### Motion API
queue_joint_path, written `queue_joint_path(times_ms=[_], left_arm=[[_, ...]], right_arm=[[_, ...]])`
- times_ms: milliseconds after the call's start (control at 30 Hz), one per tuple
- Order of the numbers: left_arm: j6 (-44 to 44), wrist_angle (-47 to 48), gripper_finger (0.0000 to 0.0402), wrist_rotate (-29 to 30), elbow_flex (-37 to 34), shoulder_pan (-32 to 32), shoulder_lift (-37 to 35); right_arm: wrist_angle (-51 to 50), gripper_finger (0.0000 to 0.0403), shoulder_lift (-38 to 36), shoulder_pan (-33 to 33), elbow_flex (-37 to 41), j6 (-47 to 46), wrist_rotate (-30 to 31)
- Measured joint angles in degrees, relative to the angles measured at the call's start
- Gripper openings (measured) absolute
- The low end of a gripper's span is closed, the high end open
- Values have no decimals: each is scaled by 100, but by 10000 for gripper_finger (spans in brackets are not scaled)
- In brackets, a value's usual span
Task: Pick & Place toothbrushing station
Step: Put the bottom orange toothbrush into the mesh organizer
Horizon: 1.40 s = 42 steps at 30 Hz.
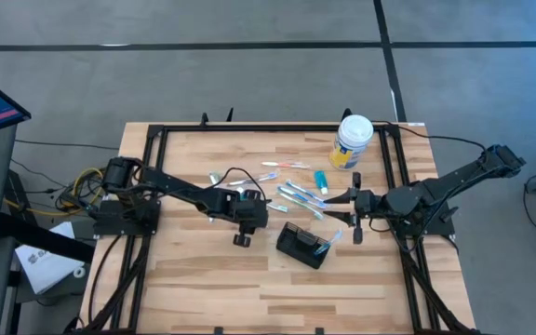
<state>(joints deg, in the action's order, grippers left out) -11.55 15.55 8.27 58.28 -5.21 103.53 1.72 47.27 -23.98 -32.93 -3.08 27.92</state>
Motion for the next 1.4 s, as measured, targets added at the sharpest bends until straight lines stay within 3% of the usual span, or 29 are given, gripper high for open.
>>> queue_joint_path(times_ms=[833, 1000, 1200, 1400], left_arm=[[-13, -299, 123, 96, -468, 37, -4], [-13, -304, 87, 77, -472, 33, -2], [-13, -350, 11, 141, -479, 28, 13], [-6, -395, 1, 345, -483, 30, 22]], right_arm=[[-1, 118, 0, 0, 0, -14, -15], [-2, 118, 0, 1, 0, -14, -13], [1, 118, 21, -1, 0, -18, -12], [20, 118, 255, 1, 0, -43, -2]])
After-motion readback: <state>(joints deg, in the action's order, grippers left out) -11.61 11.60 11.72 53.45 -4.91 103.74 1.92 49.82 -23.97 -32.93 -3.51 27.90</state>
